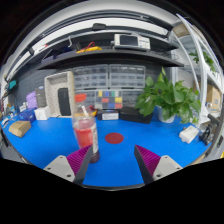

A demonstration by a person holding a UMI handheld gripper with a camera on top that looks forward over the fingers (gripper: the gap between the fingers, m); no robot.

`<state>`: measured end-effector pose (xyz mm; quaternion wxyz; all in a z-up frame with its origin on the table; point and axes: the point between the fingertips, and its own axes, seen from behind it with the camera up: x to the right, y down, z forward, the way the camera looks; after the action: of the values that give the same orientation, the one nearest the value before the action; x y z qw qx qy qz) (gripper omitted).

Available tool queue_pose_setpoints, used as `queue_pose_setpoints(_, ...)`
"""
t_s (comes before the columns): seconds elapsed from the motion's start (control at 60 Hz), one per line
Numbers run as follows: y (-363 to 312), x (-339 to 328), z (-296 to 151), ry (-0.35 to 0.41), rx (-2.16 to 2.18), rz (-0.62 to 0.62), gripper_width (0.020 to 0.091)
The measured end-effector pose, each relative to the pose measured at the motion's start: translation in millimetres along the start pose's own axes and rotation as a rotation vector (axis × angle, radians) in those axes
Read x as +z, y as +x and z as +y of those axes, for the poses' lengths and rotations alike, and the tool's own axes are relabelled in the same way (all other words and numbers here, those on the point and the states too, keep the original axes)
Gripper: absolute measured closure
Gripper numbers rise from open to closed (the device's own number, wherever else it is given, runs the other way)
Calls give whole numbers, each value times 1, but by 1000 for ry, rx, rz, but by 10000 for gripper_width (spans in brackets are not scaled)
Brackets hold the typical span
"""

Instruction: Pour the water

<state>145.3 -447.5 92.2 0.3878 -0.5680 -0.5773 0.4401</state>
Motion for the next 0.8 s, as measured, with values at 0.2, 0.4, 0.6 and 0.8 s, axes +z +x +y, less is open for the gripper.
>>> queue_pose_setpoints(0.2,-61,20,16,22,6,-63,248)
queue_pose_setpoints(0.4,-82,72,-8,92,14,-46,237)
queue_pose_setpoints(0.6,-85,107,-17,119,14,-40,332)
queue_pose_setpoints(0.8,-88,110,-12,110,-16,-49,638)
